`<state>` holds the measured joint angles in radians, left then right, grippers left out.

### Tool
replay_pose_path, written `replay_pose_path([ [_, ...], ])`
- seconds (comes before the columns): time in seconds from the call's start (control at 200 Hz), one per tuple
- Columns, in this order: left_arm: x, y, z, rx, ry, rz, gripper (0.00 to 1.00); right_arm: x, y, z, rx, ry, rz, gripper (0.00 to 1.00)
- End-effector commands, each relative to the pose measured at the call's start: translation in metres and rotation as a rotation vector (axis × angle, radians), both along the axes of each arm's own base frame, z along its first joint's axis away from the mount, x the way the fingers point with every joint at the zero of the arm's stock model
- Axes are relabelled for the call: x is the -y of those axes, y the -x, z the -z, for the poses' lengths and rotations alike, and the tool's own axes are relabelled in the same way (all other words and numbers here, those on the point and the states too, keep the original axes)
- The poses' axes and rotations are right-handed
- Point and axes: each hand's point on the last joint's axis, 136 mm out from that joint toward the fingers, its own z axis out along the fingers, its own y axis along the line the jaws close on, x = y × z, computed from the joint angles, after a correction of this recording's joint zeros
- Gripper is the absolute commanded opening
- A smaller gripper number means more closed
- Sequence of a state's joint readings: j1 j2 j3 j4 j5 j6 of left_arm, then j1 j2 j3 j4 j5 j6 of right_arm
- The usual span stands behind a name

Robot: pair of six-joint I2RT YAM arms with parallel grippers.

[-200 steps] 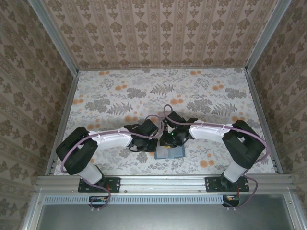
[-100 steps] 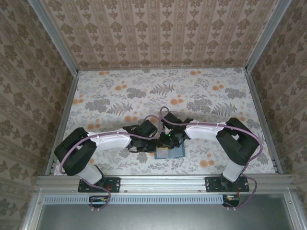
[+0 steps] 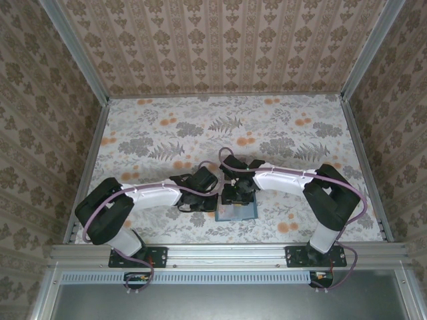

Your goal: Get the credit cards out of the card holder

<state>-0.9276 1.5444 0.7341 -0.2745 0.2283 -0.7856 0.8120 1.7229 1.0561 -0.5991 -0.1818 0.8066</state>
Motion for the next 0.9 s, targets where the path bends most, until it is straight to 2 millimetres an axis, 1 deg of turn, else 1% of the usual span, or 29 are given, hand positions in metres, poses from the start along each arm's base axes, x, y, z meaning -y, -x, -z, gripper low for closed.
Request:
replay_pose_path([
  [0.0, -0.013, 0.009, 0.01, -0.04, -0.042, -0.008, 0.05, 0.02, 0.003, 0.0, 0.023, 0.156, -0.037, 0.43],
  [0.115, -0.013, 0.008, 0.011, -0.044, -0.037, -0.008, 0.05, 0.025, 0.004, -0.001, 0.027, 0.199, -0.054, 0.45],
  [0.365, -0.012, 0.007, 0.012, -0.047, -0.036, -0.006, 0.05, 0.025, 0.004, -0.001, 0.029, 0.224, -0.073, 0.46],
  [0.475, -0.012, 0.007, 0.012, -0.048, -0.035, -0.008, 0.05, 0.021, 0.003, -0.007, 0.045, 0.201, -0.066, 0.45],
  [0.57, -0.012, 0.007, 0.012, -0.049, -0.034, -0.01, 0.03, 0.012, 0.002, -0.015, 0.057, 0.141, -0.054, 0.42],
  [0.65, -0.013, 0.006, 0.013, -0.051, -0.034, -0.012, 0.01, -0.001, 0.003, -0.018, 0.052, 0.062, -0.045, 0.36],
  [0.765, -0.013, 0.006, 0.013, -0.052, -0.032, -0.015, 0.0, -0.023, 0.006, -0.017, 0.028, -0.061, -0.024, 0.26],
  [0.82, -0.013, 0.006, 0.013, -0.051, -0.031, -0.014, 0.0, -0.029, 0.009, -0.015, 0.008, -0.096, -0.014, 0.22],
  [0.825, -0.013, 0.006, 0.013, -0.051, -0.032, -0.014, 0.0, -0.031, 0.007, -0.015, 0.014, -0.109, -0.013, 0.22],
  [0.895, -0.014, 0.006, 0.013, -0.051, -0.031, -0.016, 0.0, -0.039, 0.006, -0.012, 0.005, -0.146, -0.005, 0.19],
])
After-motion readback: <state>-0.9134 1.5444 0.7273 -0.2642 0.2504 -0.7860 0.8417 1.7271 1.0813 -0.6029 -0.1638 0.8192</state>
